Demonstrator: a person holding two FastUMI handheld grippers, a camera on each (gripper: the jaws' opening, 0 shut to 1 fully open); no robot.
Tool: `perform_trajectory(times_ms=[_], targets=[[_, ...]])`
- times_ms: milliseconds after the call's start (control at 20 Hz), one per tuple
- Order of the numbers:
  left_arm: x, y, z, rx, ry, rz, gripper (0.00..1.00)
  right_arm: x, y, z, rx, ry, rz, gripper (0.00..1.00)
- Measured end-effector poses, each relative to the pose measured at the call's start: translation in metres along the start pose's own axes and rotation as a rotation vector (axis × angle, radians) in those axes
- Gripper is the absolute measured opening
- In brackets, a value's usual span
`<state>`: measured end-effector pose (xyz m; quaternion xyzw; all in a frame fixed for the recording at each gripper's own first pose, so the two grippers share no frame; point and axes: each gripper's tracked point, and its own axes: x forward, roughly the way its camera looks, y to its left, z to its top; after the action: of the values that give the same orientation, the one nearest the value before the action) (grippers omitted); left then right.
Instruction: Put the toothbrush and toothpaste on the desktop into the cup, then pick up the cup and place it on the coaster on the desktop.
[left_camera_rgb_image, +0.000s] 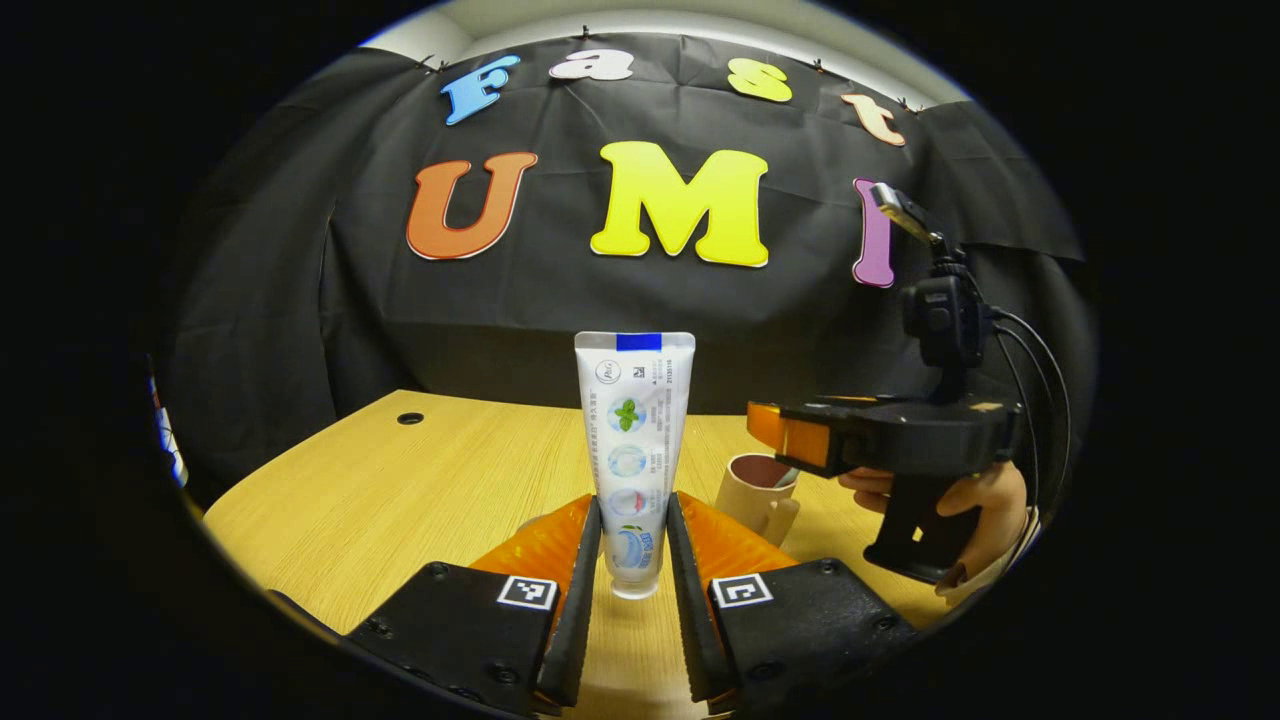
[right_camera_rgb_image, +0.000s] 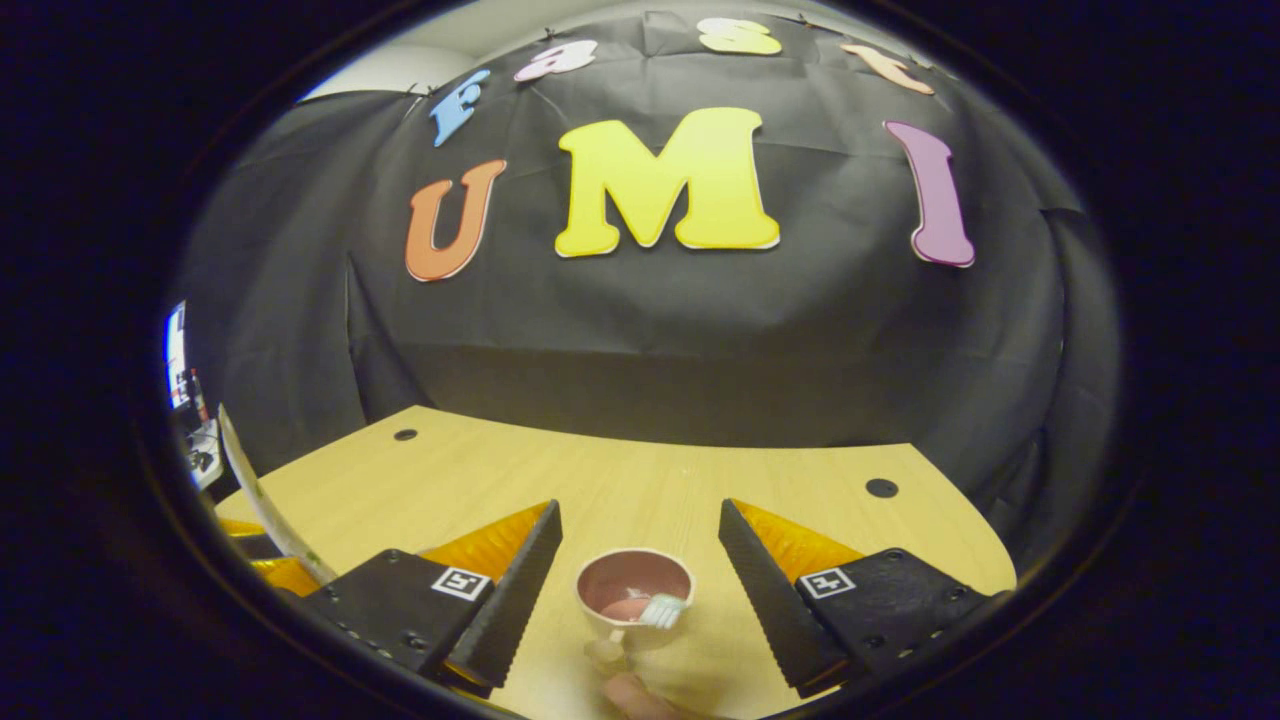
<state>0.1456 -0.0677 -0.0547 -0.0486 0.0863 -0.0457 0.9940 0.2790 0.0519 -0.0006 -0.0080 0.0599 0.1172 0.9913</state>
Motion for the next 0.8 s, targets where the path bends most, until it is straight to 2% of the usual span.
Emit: perform_trajectory(times_ms=[250,450,550,600,800], targets=[[0.028,-0.021,0.02,0.012,-0.052,-0.016,0.42,-0.045,-0.035,-0.007,0.015,-0.067,-0.056,0.96],[0.058,-0.049,0.034,-0.022,-0.088,-0.091,0.42,-0.077,-0.062,-0.028,0.025,-0.082,-0.109,0.96],[0.073,-0.062,0.036,-0.044,-0.089,-0.13,0.42,-0.09,-0.066,-0.043,0.039,-0.069,-0.102,0.94],[0.08,-0.066,0.037,-0.05,-0.093,-0.142,0.42,-0.095,-0.065,-0.05,0.044,-0.063,-0.089,0.96],[0.105,-0.084,0.048,-0.027,-0.117,-0.174,0.42,-0.103,-0.073,-0.073,0.042,-0.043,-0.092,0.97]])
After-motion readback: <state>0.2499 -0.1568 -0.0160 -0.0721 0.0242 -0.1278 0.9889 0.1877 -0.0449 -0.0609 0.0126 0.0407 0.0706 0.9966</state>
